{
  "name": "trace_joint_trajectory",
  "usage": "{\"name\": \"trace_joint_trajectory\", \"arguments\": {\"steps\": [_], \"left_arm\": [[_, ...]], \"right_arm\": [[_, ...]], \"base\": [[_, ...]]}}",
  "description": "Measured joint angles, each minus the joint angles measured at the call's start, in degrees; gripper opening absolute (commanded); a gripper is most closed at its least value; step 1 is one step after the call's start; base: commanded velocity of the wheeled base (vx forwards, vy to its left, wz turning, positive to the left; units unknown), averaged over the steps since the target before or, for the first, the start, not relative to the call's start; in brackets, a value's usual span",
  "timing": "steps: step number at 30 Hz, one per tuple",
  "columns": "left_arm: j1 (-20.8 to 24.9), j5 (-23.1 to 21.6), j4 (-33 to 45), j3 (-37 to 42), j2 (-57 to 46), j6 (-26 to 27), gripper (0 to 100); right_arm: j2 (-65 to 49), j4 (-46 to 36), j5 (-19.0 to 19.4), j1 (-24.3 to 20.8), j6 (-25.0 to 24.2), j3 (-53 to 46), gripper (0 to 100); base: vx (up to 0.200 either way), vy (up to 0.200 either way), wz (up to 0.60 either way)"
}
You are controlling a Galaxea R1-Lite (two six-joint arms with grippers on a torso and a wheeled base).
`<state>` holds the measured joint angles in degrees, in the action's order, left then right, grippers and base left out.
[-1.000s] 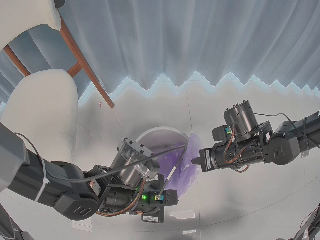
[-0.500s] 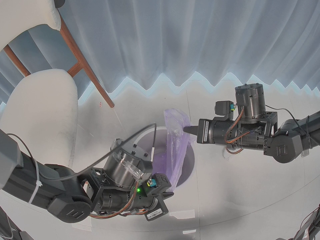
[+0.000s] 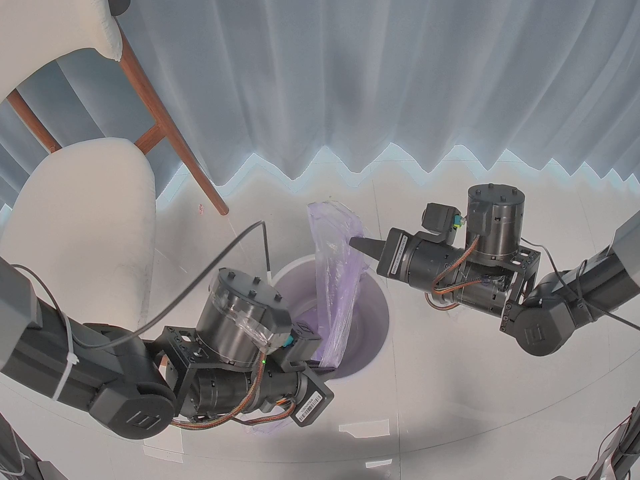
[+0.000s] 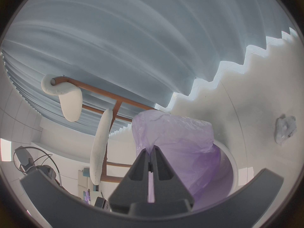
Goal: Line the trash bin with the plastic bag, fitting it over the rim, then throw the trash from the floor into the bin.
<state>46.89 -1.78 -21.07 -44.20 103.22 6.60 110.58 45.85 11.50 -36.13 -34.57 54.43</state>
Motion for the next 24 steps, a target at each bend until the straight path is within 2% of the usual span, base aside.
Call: {"name": "trace_joint_trajectory", "arguments": {"steps": [4,8,12,17,19,24], "left_arm": [[-0.7,0.0,-1.2,-0.5,0.5,-2.5,100],[-0.8,0.1,-1.6,-1.6,0.8,-6.7,100],[0.0,0.1,-1.5,-2.7,0.6,-14.5,100],[1.1,0.0,-0.6,-4.5,-0.9,-28.9,100],[1.2,-0.1,0.9,-5.0,-2.4,-32.8,100],[-0.8,-1.0,4.1,-4.0,-7.5,-35.6,100]], "right_arm": [[1.4,5.9,0.3,0.1,-0.2,-1.8,0],[1.7,7.0,2.0,0.3,-0.3,-2.8,0],[1.2,6.9,3.3,0.4,-0.3,-3.7,0],[-0.5,6.9,5.4,1.2,-0.3,-5.7,0],[-1.3,6.9,6.2,1.5,-0.3,-6.8,0],[-3.4,6.8,7.5,2.6,-0.3,-9.2,0]], "base": [[0.000,0.000,0.00],[0.000,0.000,0.00],[0.000,0.000,0.00],[0.000,0.000,0.00],[0.000,0.000,0.00],[0.000,0.000,0.00]]}}
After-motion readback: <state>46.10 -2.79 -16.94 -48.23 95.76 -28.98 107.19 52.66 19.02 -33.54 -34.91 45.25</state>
